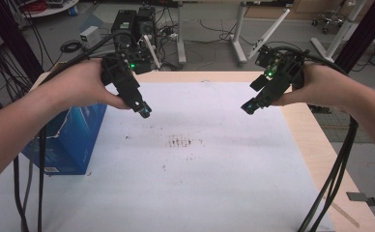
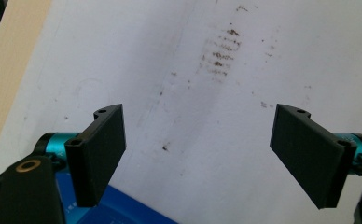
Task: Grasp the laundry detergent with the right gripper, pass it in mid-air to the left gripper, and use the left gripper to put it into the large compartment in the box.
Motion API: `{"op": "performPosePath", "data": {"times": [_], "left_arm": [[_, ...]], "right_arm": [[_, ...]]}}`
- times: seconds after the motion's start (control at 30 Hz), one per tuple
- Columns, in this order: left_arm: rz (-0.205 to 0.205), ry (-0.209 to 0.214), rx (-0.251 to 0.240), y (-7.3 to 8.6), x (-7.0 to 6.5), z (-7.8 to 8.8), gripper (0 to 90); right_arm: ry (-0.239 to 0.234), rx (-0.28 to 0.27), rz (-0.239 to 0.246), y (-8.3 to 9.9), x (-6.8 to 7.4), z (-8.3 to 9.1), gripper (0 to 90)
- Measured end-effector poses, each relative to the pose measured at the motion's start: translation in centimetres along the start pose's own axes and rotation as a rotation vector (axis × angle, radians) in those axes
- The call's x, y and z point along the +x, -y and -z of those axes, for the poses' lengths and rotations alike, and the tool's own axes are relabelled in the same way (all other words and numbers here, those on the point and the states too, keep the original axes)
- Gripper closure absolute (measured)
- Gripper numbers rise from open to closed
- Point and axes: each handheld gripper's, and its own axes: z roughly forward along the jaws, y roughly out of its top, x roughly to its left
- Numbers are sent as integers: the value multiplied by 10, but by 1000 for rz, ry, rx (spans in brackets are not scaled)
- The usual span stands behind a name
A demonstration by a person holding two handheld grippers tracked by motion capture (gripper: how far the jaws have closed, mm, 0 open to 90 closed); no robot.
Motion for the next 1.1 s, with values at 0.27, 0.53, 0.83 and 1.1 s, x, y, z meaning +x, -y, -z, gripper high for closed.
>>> {"op": "performPosePath", "data": {"times": [0.27, 0.53, 0.83, 1.1], "left_arm": [[10, -2, 15, 0, -1, -8, 184], [30, -13, 7, 8, 0, -2, 184], [48, -15, 13, 14, 0, -1, 184], [44, -12, 9, 17, -3, -1, 184]], "right_arm": [[-1, 0, -5, 2, 0, -3, 136], [-9, -9, -11, 3, 0, -8, 136], [-18, -4, -6, 1, 1, -10, 136], [-20, -4, -2, 2, 2, -9, 136]]}}
